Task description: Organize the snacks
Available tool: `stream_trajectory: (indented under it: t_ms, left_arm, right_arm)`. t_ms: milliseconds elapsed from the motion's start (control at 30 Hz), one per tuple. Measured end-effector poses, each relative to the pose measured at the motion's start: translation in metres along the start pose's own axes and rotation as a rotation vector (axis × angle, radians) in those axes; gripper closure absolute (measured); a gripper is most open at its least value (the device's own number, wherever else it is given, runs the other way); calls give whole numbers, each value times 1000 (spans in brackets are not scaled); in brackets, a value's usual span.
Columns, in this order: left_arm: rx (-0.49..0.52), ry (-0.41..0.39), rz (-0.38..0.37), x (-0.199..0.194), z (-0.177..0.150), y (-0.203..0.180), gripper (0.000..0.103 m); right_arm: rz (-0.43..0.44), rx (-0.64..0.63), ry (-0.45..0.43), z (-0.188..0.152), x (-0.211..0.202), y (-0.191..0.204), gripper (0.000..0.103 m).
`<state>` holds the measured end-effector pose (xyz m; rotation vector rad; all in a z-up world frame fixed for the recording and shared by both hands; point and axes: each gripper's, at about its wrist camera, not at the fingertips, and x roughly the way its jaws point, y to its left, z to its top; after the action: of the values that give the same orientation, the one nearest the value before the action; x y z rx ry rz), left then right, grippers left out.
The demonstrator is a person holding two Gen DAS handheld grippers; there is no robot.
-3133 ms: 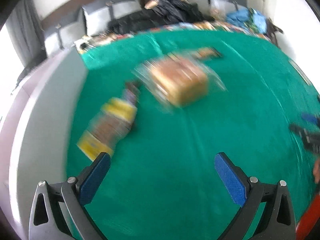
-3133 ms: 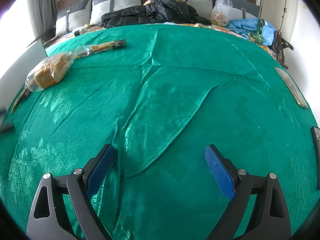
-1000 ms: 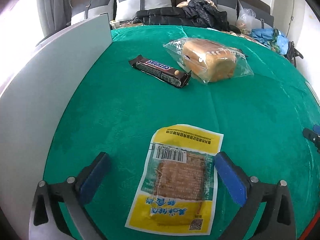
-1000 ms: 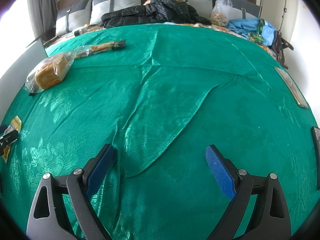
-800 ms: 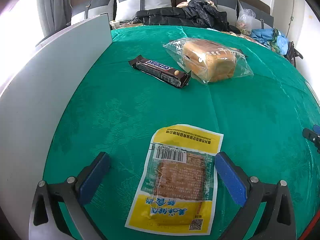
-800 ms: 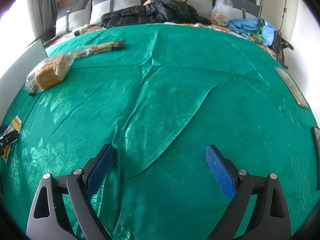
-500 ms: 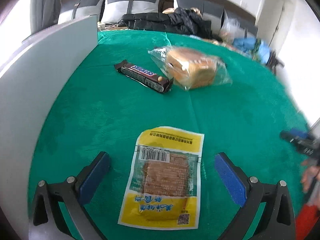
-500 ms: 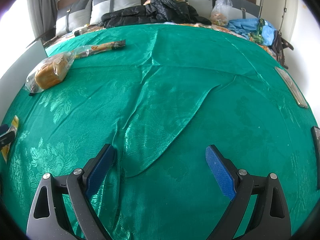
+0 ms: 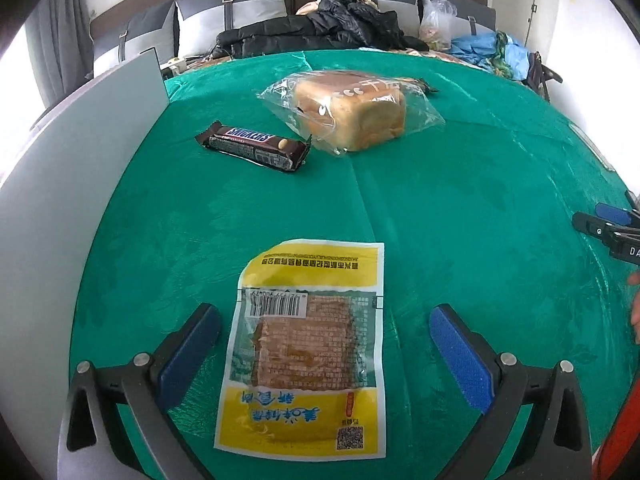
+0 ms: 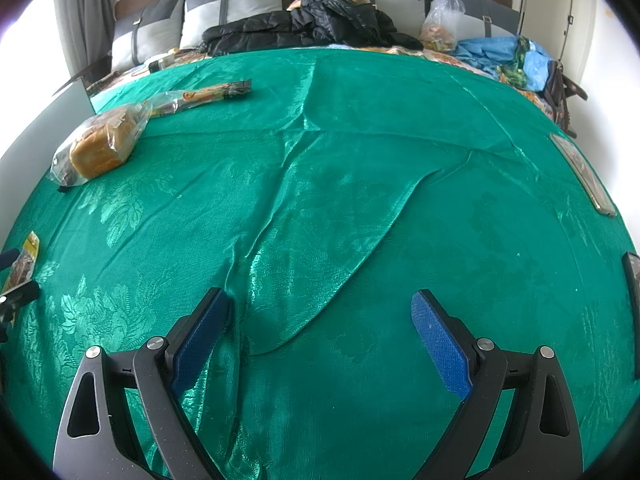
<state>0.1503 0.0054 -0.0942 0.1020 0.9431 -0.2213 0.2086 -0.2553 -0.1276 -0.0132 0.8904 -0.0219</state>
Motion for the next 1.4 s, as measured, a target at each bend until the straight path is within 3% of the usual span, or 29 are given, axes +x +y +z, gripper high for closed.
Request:
stream_trajectory:
  t_ms: [1400]
  left_arm:
    - [-4,-1,0,0,-3,3,0]
  right_arm:
    - [1,1,-2,0,0,0,8]
